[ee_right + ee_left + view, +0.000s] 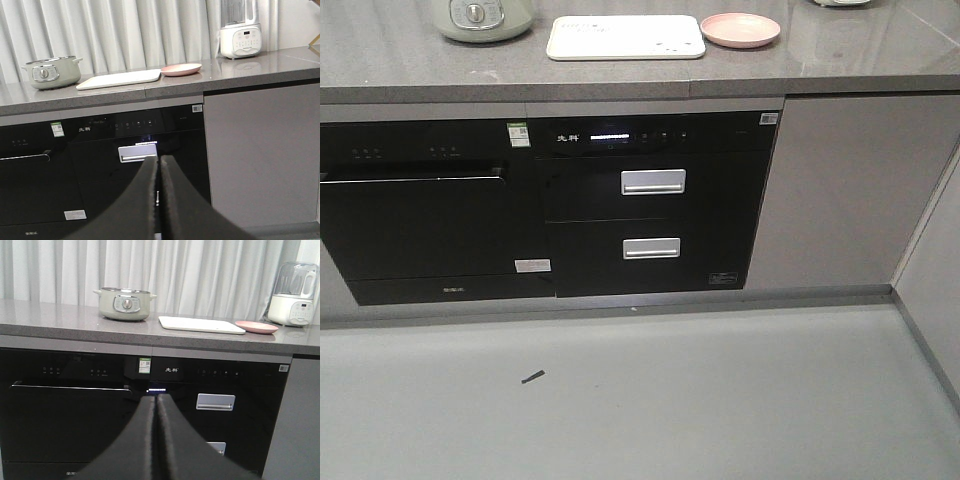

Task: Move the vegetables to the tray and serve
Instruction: 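Drive the base forward toward the counter with the pot and tray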

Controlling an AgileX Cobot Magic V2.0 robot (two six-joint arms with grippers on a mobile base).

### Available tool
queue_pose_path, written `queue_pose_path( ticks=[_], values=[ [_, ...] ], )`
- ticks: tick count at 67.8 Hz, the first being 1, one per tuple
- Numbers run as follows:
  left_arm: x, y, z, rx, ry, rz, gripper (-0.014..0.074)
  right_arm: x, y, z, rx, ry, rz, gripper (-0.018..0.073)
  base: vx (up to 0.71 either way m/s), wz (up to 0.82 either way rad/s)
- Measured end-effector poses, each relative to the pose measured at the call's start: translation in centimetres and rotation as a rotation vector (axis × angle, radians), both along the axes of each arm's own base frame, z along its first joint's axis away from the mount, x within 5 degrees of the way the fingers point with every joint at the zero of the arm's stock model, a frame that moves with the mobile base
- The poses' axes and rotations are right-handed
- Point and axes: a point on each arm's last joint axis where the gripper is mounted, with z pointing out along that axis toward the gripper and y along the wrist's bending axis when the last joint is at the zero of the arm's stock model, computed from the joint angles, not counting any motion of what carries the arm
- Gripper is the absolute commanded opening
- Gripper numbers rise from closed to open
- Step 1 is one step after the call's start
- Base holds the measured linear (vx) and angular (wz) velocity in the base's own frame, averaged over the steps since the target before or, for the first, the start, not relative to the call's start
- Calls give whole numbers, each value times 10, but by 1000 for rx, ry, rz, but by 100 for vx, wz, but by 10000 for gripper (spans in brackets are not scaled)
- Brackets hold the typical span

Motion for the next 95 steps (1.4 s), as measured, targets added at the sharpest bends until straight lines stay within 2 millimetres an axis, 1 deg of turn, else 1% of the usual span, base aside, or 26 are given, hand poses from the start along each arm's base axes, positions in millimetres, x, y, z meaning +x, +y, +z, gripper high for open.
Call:
queue_pose_path(
  ticks=[95],
  values=[
    [0, 0, 0, 0, 0, 0, -6, 0, 0, 0, 0, 0, 0, -3, 7, -1]
  ],
)
